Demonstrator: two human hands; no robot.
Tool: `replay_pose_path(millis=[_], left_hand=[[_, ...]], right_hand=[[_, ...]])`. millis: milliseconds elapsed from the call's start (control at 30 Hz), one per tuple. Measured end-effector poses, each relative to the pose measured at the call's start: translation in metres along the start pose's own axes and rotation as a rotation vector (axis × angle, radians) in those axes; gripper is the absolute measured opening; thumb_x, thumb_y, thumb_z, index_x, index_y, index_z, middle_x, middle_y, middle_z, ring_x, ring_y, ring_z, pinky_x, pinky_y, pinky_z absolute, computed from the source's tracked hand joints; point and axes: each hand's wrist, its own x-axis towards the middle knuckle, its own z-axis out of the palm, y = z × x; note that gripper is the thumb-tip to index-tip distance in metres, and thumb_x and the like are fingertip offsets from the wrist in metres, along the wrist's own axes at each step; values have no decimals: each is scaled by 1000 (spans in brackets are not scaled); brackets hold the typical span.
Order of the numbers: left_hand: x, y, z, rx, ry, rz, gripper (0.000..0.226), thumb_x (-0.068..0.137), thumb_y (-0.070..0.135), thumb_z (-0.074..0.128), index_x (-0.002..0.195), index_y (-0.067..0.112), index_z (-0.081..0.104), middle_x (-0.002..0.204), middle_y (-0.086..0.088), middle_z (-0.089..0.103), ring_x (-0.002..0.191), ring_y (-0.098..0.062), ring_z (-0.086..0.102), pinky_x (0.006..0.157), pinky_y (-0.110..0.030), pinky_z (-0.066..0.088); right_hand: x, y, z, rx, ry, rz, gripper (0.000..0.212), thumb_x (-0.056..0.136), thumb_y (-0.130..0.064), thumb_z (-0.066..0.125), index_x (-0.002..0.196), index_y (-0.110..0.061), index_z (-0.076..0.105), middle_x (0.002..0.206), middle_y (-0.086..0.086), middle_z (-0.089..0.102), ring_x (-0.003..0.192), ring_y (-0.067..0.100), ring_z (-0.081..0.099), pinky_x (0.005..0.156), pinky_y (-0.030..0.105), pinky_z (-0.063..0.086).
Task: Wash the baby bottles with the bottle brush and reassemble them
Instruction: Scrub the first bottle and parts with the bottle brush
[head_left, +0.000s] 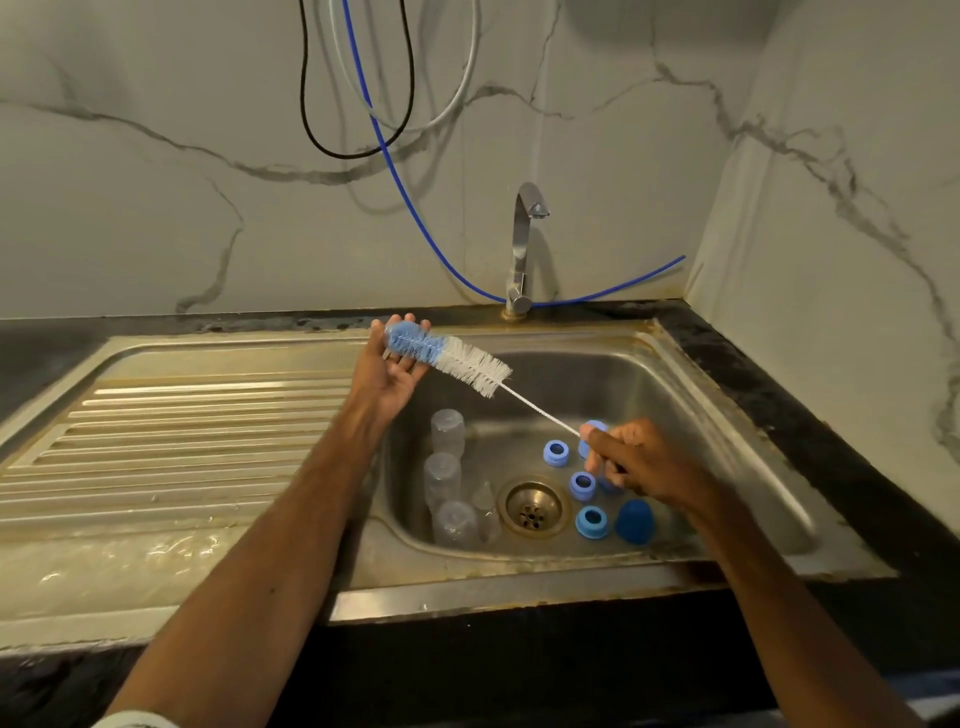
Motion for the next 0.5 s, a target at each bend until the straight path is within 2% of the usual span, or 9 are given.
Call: replay_pose_path(millis=[33,100,200,300,367,433,500], left_hand=[[1,-1,-1,11,14,19,46,106,36,52,145,13,50,136,-10,65,116,-26,70,100,-48,56],[3,-1,-4,14,43,43,47,104,39,54,143,12,52,137,-12,64,117,-27,69,102,-48,55],[3,-1,-5,20,45,55,47,104,40,55,141,12,54,137,-13,64,119,-28,68,102,-49,54],[2,-3,-4,61,17,66,43,104,41,54,138,15,56,135,-8,65,122,-26,66,101,-48,55],[2,-2,-3,91,11,86,36,103,40,55,131,17,59,129,-5,68,122,-25,66,97,-46,56],[3,-1,-2,110,-10,91,34,103,40,56,129,17,59,126,-4,69,123,-25,66,99,-46,55],[4,-1,-3,126,-17,94,33,104,39,55,128,17,59,126,-5,70,121,-24,67,102,-48,54]], right_hand=[[2,2,0,-15,48,-56,36,92,-42,70,77,-9,73,55,3,65,48,13,57,54,28,48],[3,5,-4,6,170,-169,18,82,-30,83,85,-14,75,72,9,73,64,22,69,64,32,57],[0,2,-4,-30,269,-277,7,86,-16,79,83,-11,75,75,8,75,69,16,72,69,27,58],[-1,1,-2,-117,278,-292,22,95,-19,69,75,-14,75,60,-5,68,58,5,64,65,23,53],[2,3,-1,-158,241,-232,34,101,-26,60,74,-12,74,48,-10,58,48,3,55,55,18,45],[4,6,-2,-59,133,-136,47,104,-34,52,77,0,69,46,-7,49,45,6,45,51,21,39],[6,8,-2,27,34,-90,61,98,-52,55,84,7,66,53,5,49,50,20,45,50,28,40]])
